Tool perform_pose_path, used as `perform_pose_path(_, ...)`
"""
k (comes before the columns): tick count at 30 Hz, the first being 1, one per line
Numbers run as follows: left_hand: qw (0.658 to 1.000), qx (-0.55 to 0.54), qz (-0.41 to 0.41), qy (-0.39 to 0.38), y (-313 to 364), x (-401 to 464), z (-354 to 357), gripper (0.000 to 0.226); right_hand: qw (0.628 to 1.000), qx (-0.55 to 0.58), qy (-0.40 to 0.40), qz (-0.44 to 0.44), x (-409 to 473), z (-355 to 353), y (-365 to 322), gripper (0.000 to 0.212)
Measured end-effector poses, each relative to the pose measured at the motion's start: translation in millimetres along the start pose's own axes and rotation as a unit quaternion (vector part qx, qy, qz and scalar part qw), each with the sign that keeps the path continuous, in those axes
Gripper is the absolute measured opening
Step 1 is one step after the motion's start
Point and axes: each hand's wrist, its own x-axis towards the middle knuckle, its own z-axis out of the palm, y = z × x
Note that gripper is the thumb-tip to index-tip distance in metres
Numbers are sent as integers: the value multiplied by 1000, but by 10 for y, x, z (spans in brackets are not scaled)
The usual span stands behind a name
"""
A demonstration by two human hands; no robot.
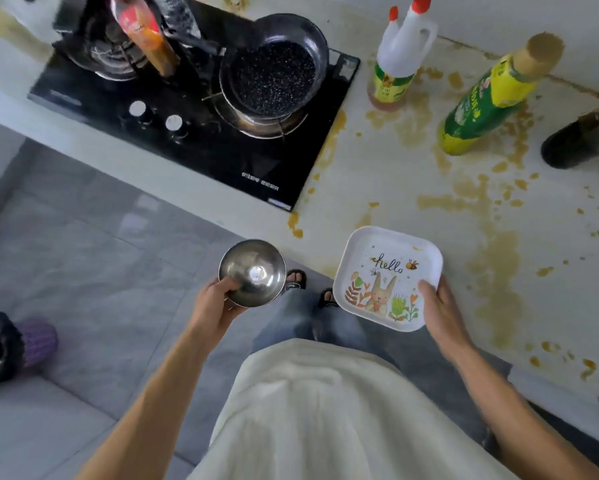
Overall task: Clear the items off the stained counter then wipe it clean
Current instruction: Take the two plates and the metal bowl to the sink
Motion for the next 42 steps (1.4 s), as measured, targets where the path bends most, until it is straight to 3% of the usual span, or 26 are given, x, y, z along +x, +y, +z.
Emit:
perform_pose_path(8,979,-147,-22,136,-860,-448,-1053,20,982,-94,-138,-83,110,895,-588,28)
perform_pose_path(14,928,-294,-45,226,-1558,-864,-1830,19,934,-206,-252,-150,-96,2044,-998,34)
perform_pose_path(22,875,-369,-93,298,-1990,-1130,-2671,11,893,-284,-305,-171,-505,3412,-1119,30)
perform_pose_path(27,863,-399,-84,300,-1751,-971,-3089,13,891,-301,-299,-160,-549,3807,-1210,35)
perform_pose_path(33,866,-410,-41,284,-1016,-510,-3600,16,908,-301,-263,-123,-422,4245,-1488,36)
perform_pose_path(36,866,-410,-18,286,-595,-229,-3874,11,908,-301,-272,-108,-351,4631,-1752,48)
perform_pose_path(42,860,-414,-23,298,96,133,-4382,11,885,-340,-292,-124,-286,5643,-2332,30)
